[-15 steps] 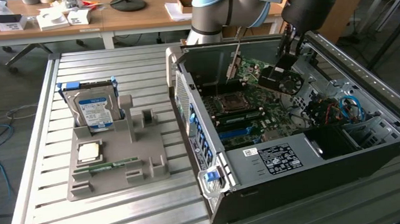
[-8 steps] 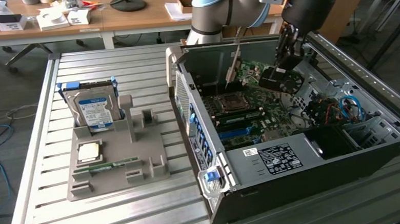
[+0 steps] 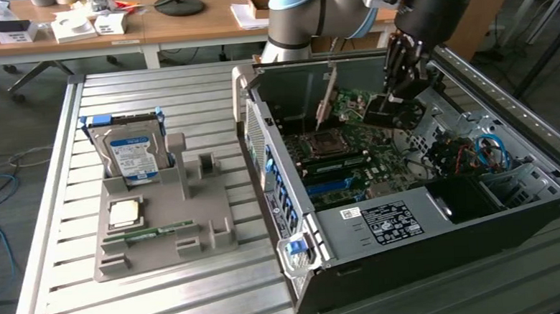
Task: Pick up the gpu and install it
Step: 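Insert the gpu into the slot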
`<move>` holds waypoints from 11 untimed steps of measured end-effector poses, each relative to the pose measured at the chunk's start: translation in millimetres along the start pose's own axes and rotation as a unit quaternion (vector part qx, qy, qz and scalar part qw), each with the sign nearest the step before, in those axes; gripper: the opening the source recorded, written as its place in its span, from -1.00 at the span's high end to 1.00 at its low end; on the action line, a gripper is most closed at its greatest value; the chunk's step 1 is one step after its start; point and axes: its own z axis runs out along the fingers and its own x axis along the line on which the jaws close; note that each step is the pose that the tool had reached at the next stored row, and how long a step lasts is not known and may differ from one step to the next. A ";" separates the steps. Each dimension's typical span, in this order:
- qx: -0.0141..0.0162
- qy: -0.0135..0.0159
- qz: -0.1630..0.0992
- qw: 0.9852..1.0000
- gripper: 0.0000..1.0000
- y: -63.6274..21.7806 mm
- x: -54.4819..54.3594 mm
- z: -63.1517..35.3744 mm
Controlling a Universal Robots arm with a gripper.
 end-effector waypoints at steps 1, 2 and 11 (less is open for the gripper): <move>0.000 0.001 -0.009 1.000 0.47 0.0 0.0 0.0; 0.001 0.001 -0.018 1.000 0.47 0.0 0.0 0.1; 0.003 0.007 -0.100 0.995 0.47 0.0 0.0 0.3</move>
